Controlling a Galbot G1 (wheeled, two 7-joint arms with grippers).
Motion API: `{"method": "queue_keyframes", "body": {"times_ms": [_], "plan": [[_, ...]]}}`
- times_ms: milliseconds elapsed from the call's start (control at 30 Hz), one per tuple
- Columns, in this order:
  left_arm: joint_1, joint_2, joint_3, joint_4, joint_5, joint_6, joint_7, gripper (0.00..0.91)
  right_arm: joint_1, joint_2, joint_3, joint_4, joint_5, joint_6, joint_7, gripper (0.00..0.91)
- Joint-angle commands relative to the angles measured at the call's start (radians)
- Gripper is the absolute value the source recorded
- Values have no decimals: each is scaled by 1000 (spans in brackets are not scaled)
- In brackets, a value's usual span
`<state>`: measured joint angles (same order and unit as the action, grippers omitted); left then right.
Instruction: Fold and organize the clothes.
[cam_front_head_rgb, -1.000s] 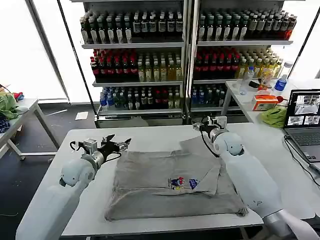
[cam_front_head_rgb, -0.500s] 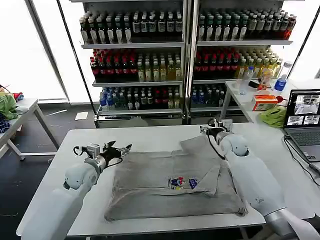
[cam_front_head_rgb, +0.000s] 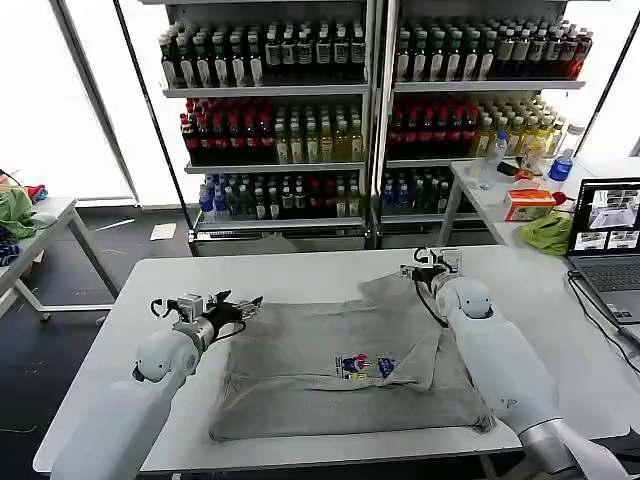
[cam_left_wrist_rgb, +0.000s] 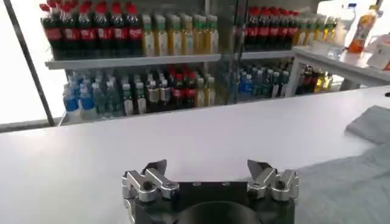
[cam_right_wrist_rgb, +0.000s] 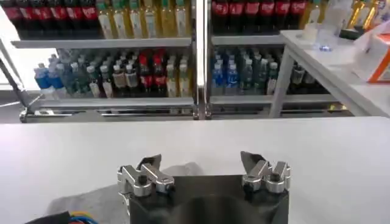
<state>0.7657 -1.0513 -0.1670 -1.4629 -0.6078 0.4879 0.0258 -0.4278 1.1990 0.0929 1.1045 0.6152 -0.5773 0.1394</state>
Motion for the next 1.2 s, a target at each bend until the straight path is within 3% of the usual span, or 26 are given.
{"method": "queue_keyframes", "body": {"times_ms": [33,900,967,1000,1033,1067,1100,1200], "plan": [[-14,-12,5,53,7,-5,3,907,9,17,1,-51,-15,-1,-4,907],[-10,-23,15,96,18,-17,13,897,11,58,-28,-92,-46,0,5,907],[-6,-23,16,94,21,-17,13,554,7,58,-29,-90,-52,0,4,907],[-1,-22,15,88,23,-16,13,212,5,58,-29,-88,-54,0,3,907],[4,-21,15,84,24,-16,14,91,2,58,-29,-87,-56,0,2,887],[13,-18,15,75,25,-16,15,10,0,59,-29,-87,-58,0,2,786],[21,-15,14,70,26,-15,17,0,-3,60,-27,-86,-60,0,0,695],[44,-11,11,49,29,-15,24,0,-7,64,-24,-85,-63,0,-1,101]]}}
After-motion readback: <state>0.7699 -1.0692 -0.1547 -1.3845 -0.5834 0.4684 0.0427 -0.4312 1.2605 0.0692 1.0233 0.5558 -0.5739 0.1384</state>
